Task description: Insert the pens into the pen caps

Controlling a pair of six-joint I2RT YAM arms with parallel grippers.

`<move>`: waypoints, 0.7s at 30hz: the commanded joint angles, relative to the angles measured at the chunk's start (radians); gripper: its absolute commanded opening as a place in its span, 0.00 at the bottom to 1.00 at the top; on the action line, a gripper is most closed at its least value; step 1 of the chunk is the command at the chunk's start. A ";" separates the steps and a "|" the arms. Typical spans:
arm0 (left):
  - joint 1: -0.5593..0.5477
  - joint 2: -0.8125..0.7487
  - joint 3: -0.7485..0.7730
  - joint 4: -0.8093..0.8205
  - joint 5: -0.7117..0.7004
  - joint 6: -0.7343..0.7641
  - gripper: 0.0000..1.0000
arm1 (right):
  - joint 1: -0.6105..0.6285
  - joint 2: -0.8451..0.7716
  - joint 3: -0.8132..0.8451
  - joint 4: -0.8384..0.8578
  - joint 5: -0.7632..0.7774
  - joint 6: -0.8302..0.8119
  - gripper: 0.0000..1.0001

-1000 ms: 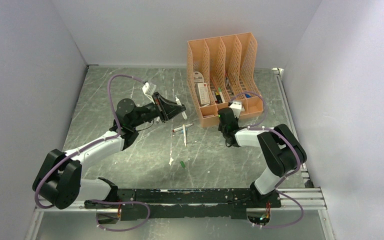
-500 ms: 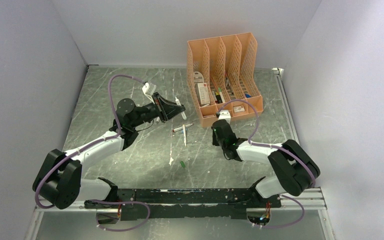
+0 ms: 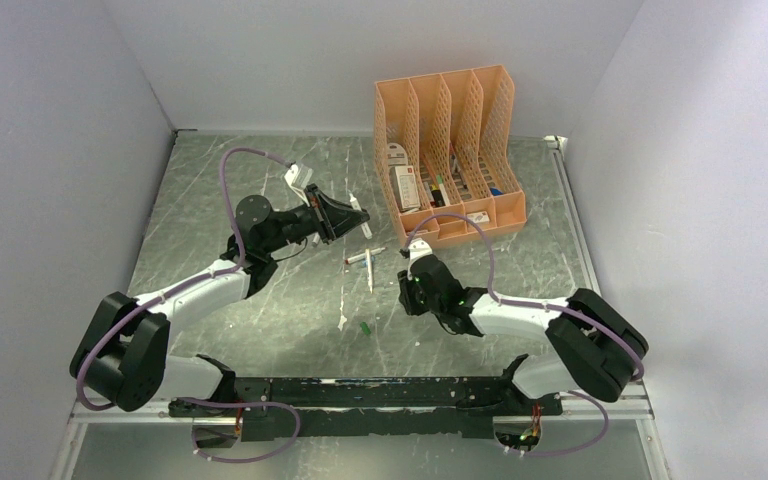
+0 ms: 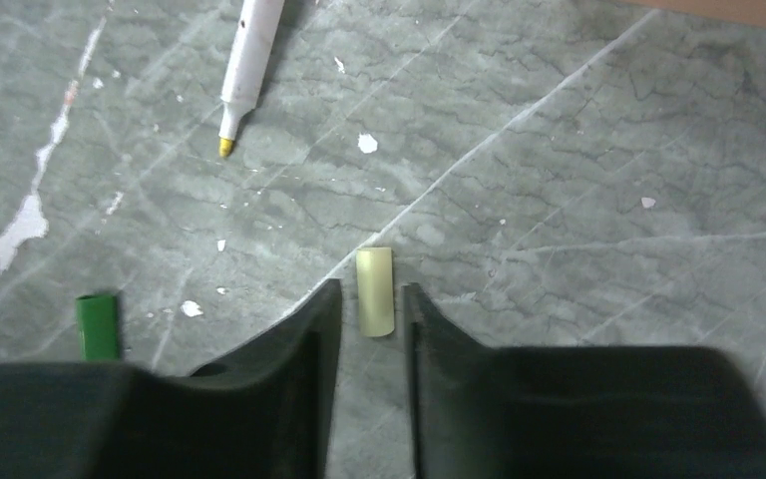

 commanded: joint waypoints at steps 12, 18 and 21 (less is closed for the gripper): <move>0.015 -0.007 0.001 0.006 0.023 0.001 0.07 | 0.048 -0.047 -0.028 0.033 -0.009 0.067 0.00; 0.018 -0.002 0.000 0.004 0.027 0.001 0.07 | 0.048 -0.024 -0.070 0.058 -0.002 0.109 0.00; 0.020 0.002 0.000 0.009 0.030 -0.003 0.07 | 0.047 -0.035 -0.075 0.046 0.022 0.117 0.00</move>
